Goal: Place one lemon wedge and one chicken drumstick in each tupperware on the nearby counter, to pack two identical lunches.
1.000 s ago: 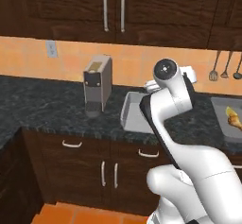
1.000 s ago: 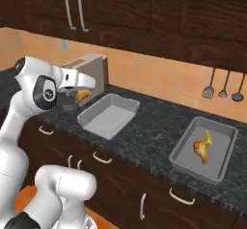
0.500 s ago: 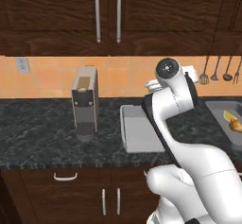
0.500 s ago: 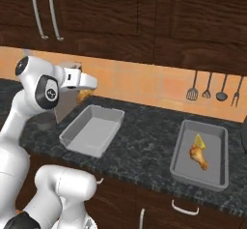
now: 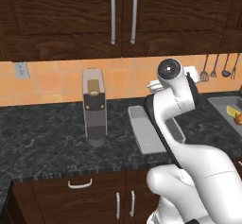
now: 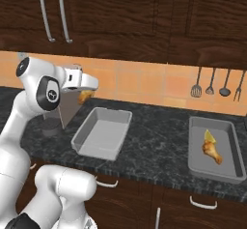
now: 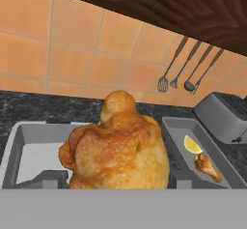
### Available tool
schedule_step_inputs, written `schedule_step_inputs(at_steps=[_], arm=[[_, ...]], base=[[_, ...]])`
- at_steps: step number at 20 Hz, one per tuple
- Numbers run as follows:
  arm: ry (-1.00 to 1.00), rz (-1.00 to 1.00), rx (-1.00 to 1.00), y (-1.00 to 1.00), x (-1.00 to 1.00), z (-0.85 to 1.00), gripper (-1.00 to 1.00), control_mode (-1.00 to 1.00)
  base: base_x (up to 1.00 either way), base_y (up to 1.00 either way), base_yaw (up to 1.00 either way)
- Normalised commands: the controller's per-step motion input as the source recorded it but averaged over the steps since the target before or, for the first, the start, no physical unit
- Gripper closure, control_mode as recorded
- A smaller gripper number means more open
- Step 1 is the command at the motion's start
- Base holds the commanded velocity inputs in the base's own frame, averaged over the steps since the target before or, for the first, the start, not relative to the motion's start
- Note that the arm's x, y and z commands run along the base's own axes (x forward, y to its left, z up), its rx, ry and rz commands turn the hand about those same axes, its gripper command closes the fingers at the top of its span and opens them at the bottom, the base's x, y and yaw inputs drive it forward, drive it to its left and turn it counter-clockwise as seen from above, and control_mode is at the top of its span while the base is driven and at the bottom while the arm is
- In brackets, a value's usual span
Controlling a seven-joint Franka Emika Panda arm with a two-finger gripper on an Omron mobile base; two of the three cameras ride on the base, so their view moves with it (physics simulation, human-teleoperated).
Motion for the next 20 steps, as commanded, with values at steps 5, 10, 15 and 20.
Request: schedule_step_inputs(at_steps=[5,10,15,20], arm=[[0.12,0.0,0.0,-0.02,0.0,-0.56,1.0,-1.0],[0.23,0.04,0.0,0.01,0.13,-1.0,1.0,-1.0],[0.19,0.21,0.11,0.1,0.8,-1.0,1.0,-1.0],[0.17,0.2,0.21,0.02,0.81,-0.77,1.0,-1.0]], base=[[0.0,-0.02,-0.03],[0.0,0.0,0.0],[0.0,0.0,0.0],[0.0,0.0,0.0]])
